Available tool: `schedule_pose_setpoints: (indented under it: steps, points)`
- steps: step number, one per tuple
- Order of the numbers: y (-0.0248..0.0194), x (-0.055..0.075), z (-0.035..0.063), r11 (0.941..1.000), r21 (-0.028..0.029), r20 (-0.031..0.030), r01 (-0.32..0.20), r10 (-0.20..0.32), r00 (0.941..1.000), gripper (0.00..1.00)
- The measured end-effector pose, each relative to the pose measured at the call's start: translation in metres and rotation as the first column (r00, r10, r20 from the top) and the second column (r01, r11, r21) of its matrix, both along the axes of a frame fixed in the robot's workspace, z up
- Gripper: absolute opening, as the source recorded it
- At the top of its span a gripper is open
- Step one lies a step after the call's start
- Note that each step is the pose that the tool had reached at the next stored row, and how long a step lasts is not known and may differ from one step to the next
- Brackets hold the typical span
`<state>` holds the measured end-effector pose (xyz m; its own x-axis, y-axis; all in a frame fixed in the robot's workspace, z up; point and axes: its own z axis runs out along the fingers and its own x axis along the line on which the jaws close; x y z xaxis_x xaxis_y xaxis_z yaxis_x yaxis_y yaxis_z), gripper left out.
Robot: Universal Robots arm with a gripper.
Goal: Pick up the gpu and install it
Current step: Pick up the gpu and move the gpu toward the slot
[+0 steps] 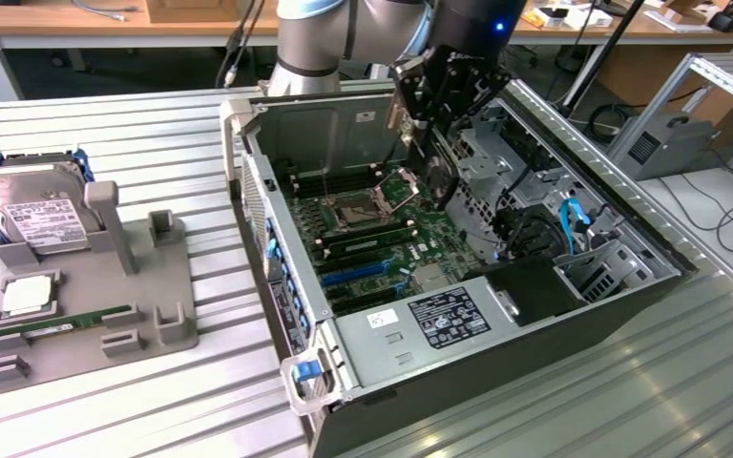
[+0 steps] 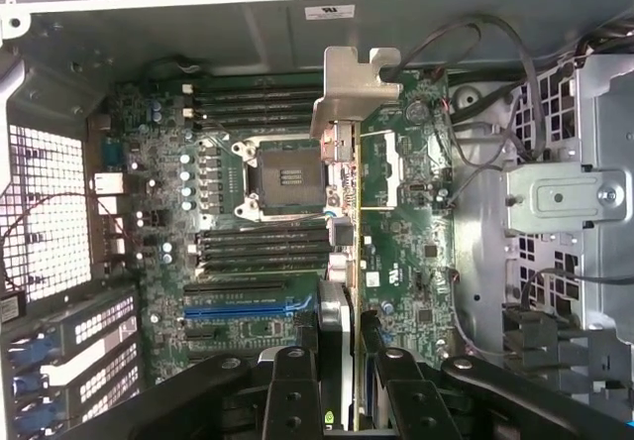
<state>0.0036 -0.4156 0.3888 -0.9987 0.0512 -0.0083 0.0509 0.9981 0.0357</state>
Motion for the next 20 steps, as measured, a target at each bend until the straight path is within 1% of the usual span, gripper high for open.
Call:
schedule_pose_setpoints:
  steps: [20]
  points:
    - [-0.0004,0.001,-0.0173,1.0000,0.0000,0.0000,0.000,0.000,1.0000,0.27]
